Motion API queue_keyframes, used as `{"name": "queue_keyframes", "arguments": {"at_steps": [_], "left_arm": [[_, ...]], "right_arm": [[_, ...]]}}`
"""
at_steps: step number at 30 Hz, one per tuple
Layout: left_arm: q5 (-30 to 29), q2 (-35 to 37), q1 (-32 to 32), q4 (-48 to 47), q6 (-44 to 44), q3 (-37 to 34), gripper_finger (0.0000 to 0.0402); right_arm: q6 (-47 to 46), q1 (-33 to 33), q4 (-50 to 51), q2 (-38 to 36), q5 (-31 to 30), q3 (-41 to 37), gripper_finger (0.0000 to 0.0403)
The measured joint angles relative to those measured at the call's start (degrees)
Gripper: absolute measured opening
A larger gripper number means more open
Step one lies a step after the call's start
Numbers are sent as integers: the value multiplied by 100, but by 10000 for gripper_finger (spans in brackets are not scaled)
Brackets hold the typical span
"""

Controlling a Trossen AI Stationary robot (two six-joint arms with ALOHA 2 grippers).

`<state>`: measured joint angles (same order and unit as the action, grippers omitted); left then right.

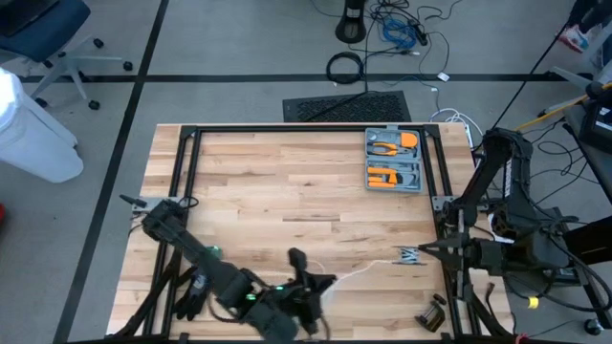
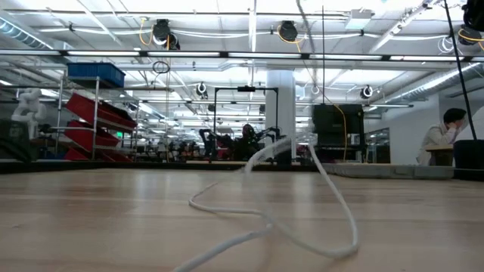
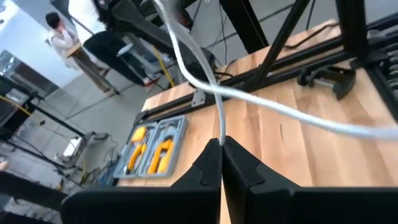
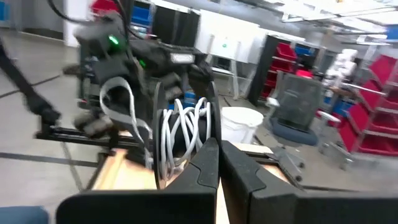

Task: Coil cords
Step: Coil the white wire onto the spool

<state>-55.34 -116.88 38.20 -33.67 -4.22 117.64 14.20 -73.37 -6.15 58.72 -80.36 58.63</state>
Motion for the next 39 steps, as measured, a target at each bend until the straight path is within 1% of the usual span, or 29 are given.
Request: {"name": "queue_keyframes", "arguments": {"at_steps": [2, 7, 11, 20, 24, 27, 31, 34, 39], "left_arm": [[-32, 195, 127, -420, 393, 4, 3], [-42, 532, 435, -1429, 1332, 4, 3], [-36, 685, 688, -1935, 1859, 4, 2], [155, 722, 1186, -2977, 2521, 4, 2], [516, 722, 1306, -3343, 2912, 4, 2], [740, 722, 1369, -3399, 2946, 4, 2], [753, 722, 1368, -3320, 3147, 4, 17], [561, 722, 1363, -3180, 3237, 4, 38], [427, 722, 1285, -3021, 3242, 4, 79]], "right_arm": [[0, -61, -3, -2, -242, 0, 0], [20, -198, -3, -2, -620, 0, 0], [20, -297, -3, -2, -950, 0, 0], [66, -369, -7, -35, -970, 0, 0], [136, -369, -6, -45, -970, 0, 0], [149, -369, -7, -95, -968, 0, 0], [169, -362, -1, -99, -956, 0, 0], [168, -362, -5, -101, -955, 0, 0], [164, -362, -3, -98, -953, 0, 0]]}}
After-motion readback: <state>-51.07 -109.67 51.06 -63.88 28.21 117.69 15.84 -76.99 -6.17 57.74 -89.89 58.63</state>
